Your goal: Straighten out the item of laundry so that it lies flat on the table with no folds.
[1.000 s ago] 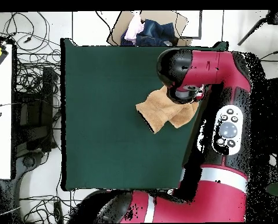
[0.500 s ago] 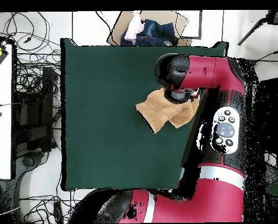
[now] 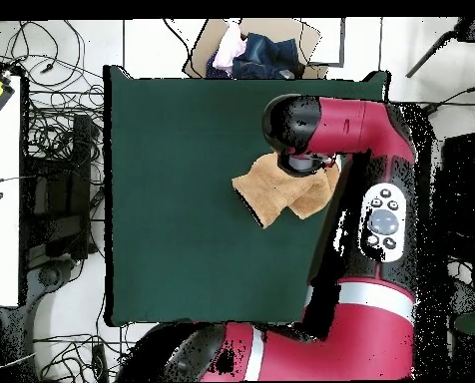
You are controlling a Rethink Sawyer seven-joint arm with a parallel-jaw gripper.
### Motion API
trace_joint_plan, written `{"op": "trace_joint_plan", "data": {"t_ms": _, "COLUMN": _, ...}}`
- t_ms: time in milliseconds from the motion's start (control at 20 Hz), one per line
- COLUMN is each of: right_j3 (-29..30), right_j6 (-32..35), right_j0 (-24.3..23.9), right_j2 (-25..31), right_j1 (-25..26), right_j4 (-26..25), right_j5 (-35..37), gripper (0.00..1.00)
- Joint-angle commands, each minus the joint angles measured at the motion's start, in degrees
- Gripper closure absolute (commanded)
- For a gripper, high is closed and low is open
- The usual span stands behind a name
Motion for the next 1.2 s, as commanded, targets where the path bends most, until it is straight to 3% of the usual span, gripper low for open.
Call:
{"op": "trace_joint_plan", "data": {"t_ms": 50, "right_j3": 9.38, "right_j6": 4.58, "right_j0": 1.68, "right_j2": 5.42, "right_j1": 2.4, "right_j4": 2.56, "right_j5": -4.99, "gripper": 0.0}}
{"op": "trace_joint_plan", "data": {"t_ms": 1200, "right_j3": 10.46, "right_j6": 9.73, "right_j0": 4.17, "right_j2": 3.64, "right_j1": 5.57, "right_j4": 4.48, "right_j5": -11.92, "gripper": 0.0}}
